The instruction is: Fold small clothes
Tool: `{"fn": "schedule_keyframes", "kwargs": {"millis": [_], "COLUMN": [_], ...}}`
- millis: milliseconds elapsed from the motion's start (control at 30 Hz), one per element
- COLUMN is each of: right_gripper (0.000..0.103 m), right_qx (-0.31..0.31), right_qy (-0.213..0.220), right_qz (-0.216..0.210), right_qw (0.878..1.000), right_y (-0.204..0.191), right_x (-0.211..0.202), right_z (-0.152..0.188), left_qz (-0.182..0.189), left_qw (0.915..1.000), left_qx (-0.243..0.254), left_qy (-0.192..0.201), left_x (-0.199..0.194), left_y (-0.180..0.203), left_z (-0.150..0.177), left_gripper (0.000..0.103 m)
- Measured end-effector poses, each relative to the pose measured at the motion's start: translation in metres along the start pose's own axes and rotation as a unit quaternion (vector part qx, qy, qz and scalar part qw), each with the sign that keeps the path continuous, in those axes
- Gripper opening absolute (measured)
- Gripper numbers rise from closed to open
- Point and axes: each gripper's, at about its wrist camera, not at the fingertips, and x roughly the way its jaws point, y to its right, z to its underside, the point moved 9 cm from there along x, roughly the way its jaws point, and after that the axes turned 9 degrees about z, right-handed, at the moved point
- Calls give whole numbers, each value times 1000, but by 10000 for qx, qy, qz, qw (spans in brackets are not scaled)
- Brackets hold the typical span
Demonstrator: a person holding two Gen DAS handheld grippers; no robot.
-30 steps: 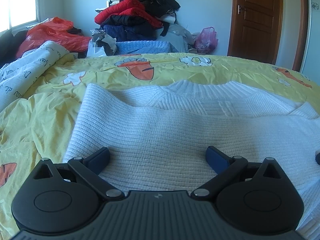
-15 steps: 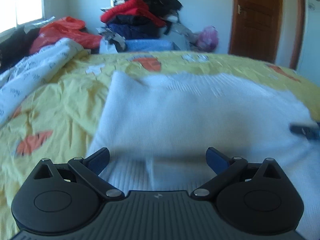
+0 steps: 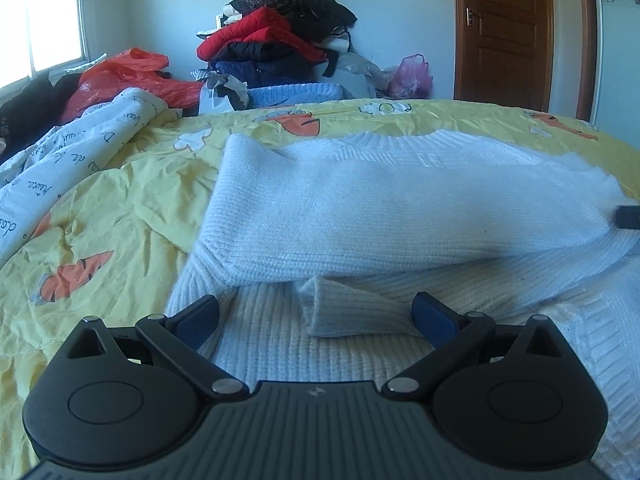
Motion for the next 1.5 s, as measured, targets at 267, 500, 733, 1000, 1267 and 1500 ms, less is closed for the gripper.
{"fn": "schedule_keyframes", "kwargs": {"millis": [267, 500, 733, 1000, 1267, 1500], "right_gripper": [102, 102, 102, 102, 101, 101], "right_qx": [-573, -686, -681, -678, -599, -577], "right_qy": [-453, -523, -521, -521, -563, -583], "right_qz": [-26, 0, -4, -8, -107, -126], "right_qw": [9973, 9963, 9963, 9963, 9966, 9966], "right_y": [-11, -15, -14, -13, -13, -14], "right_x": [-13, -11, -10, -10, -8, -8], "right_z": [38, 39, 39, 39, 37, 37], "left_qz": [20, 21, 16, 6, -37, -574], "left_qw": [10000, 10000, 10000, 10000, 10000, 9975], "left_qx": [-23, -22, -19, -15, 6, 325], "left_qy": [5, 5, 7, 11, 19, -238], "left_x": [0, 0, 0, -1, -2, -23], "left_y": [1, 1, 1, 0, -2, -2], "left_z": [1, 1, 1, 1, 0, 9], "left_gripper": [103, 103, 103, 103, 103, 103]}}
